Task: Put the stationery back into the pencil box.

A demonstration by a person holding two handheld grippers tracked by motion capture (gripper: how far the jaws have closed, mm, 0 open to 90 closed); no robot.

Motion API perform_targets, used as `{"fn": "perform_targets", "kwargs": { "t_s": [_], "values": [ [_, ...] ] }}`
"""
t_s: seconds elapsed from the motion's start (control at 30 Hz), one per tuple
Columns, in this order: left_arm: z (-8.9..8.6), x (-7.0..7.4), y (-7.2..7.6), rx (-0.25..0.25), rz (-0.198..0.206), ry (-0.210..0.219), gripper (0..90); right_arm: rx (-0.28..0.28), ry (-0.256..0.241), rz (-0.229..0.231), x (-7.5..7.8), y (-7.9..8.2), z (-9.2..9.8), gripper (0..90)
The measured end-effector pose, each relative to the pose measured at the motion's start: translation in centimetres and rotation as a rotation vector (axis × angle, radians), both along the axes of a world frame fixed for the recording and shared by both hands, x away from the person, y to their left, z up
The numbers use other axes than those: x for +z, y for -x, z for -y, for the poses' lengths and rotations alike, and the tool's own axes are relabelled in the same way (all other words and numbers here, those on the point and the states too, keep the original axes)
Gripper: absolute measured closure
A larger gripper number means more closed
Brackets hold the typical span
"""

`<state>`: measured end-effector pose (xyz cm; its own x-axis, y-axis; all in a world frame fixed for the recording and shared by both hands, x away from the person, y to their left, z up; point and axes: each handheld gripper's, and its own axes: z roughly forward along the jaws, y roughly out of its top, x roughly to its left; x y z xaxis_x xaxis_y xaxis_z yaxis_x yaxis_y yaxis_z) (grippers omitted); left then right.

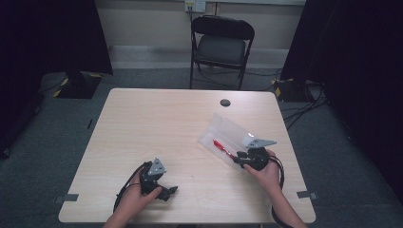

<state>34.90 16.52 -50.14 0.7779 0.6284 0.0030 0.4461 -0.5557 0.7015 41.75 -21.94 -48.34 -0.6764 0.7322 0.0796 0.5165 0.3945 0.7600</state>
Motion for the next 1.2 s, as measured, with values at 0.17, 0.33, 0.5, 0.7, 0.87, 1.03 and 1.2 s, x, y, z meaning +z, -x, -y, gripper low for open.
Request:
{"fn": "perform_targets", "kwargs": {
  "t_s": [0.17,0.33,0.5,0.7,0.87,1.03,1.2],
  "values": [
    [0.0,0.0,0.0,-0.002,0.0,0.004,0.0,0.01,-0.025,0.005,0.4,0.2,0.1,53.9],
    [0.0,0.0,0.0,0.001,0.001,0.003,0.0,0.021,-0.041,-0.01,0.7,0.3,0.1,41.1],
    [0.0,0.0,0.0,0.0,0.001,0.002,0.0,0.036,-0.053,-0.035,1.0,0.4,0.1,29.2],
    [0.0,0.0,0.0,-0.001,0.001,0.004,0.0,0.068,-0.041,-0.045,1.3,0.8,0.0,19.4],
    [0.0,0.0,0.1,0.005,0.004,-0.002,0.2,0.103,-0.032,-0.043,1.5,1.2,0.0,18.0],
    [0.0,0.0,0.1,0.005,0.004,-0.001,0.2,0.116,-0.006,-0.031,1.8,1.7,0.1,17.9],
    [0.0,0.0,0.1,0.006,0.004,-0.001,0.2,0.121,-0.011,-0.026,2.0,2.3,0.6,17.5]
  ]
}}
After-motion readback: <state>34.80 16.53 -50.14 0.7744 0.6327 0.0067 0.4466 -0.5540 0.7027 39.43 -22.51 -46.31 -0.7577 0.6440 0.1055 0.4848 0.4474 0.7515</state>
